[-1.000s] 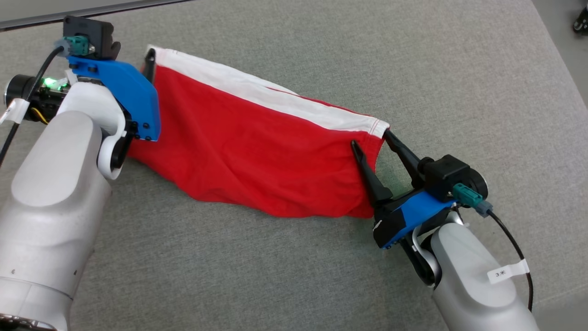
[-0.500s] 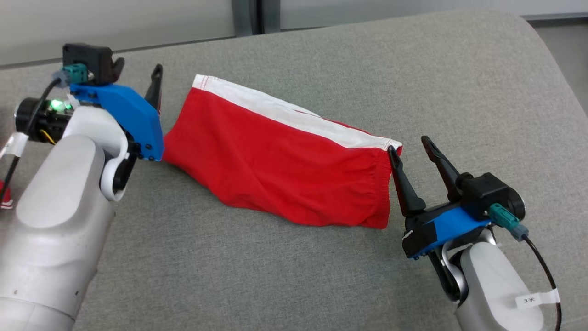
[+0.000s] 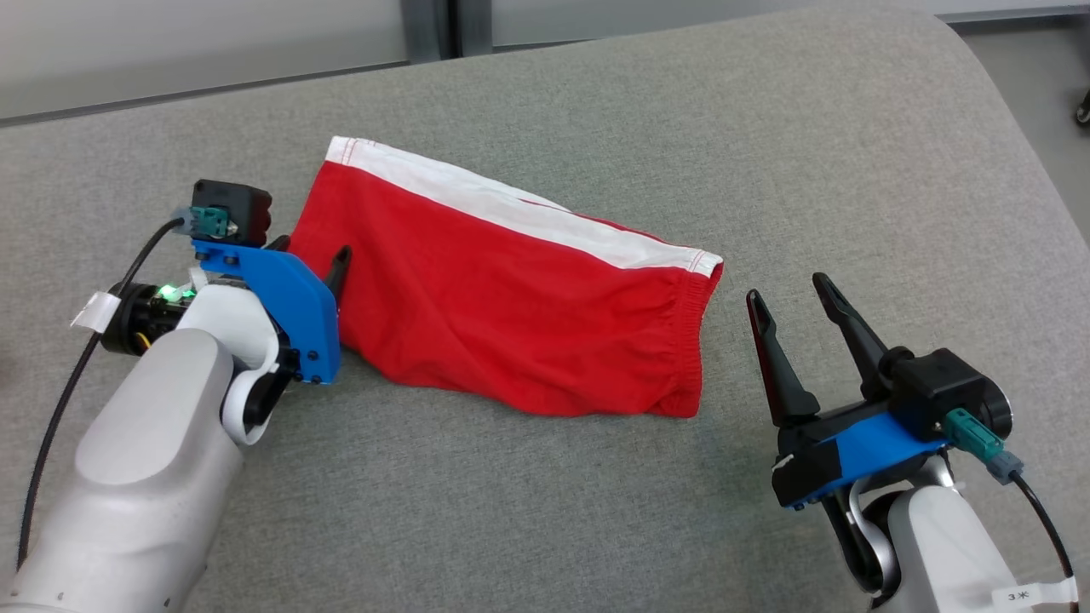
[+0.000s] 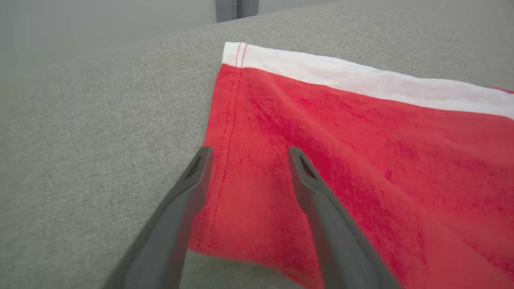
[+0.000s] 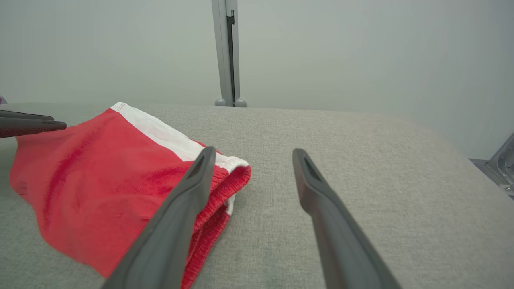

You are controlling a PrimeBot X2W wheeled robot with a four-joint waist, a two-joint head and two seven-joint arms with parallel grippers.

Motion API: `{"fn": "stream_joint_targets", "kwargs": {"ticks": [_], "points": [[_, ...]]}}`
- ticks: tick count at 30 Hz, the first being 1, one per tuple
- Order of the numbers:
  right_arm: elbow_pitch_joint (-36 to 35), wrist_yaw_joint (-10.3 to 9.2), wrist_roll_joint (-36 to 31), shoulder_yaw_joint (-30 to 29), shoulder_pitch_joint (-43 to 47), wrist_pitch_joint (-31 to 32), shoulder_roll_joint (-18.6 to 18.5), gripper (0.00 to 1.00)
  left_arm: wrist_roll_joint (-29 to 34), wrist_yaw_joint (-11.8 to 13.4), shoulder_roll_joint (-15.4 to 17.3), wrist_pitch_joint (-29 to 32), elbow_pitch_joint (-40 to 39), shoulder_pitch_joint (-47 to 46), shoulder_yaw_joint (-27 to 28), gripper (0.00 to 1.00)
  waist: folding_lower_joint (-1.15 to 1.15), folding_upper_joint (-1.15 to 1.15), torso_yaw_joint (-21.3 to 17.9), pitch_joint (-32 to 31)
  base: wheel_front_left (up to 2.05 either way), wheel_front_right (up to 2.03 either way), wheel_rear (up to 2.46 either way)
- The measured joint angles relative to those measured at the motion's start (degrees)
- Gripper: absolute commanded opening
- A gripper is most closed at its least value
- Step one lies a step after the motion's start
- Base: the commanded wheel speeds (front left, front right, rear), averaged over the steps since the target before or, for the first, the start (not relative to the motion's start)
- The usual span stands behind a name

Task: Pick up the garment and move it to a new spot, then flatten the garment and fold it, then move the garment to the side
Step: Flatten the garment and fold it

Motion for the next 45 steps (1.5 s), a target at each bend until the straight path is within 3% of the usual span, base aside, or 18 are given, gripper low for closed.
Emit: {"fn": "stream_joint_targets", "kwargs": {"ticks": [8,23,24,25,26,27,36,45], "points": [[-2.3,0.00,0.2,-0.1,0.9,0.5,0.0,1.00,-0.1,2.3,2.3,2.1,1.2,-1.7,1.0,1.00,0.00,0.00,-2.0,2.1,0.00,0.00,0.00],[-2.0,-0.01,0.5,0.6,1.1,0.2,0.0,1.00,-4.8,0.3,1.4,9.4,1.4,-1.1,1.0,1.00,-0.01,0.00,-2.9,2.4,0.00,0.00,0.00],[-2.0,0.00,0.5,0.7,1.1,0.2,0.0,1.00,-4.8,0.3,1.4,9.5,1.4,-1.1,1.0,0.93,-0.01,0.00,-3.1,2.5,0.00,0.00,0.00],[-2.0,0.00,0.5,0.9,1.1,0.1,0.0,1.00,-4.8,0.3,1.4,9.5,1.4,-1.0,1.0,0.62,-0.01,0.00,-3.2,2.5,0.00,0.00,0.00],[-2.0,0.00,0.5,1.1,1.1,-0.1,0.0,1.00,-4.8,0.3,1.5,9.4,1.4,-1.0,0.9,0.22,-0.01,0.00,-3.3,2.6,0.00,0.00,0.00],[-2.0,-0.01,0.6,1.2,1.1,-0.2,0.0,1.00,-4.9,0.3,1.5,9.1,1.4,-0.9,0.9,0.00,-0.01,0.01,-3.3,2.7,0.00,0.00,0.00],[-1.6,0.00,0.4,-0.2,1.1,-1.0,0.0,1.00,-5.1,0.3,1.6,4.4,-0.5,1.3,1.2,0.00,0.00,0.02,-2.2,1.9,0.00,0.00,0.00],[-2.0,0.00,-1.8,-3.4,2.6,0.0,0.0,1.00,-6.3,2.5,0.2,-4.5,-7.9,9.5,2.5,0.00,-0.01,0.01,3.2,-2.2,0.00,0.00,0.00]]}}
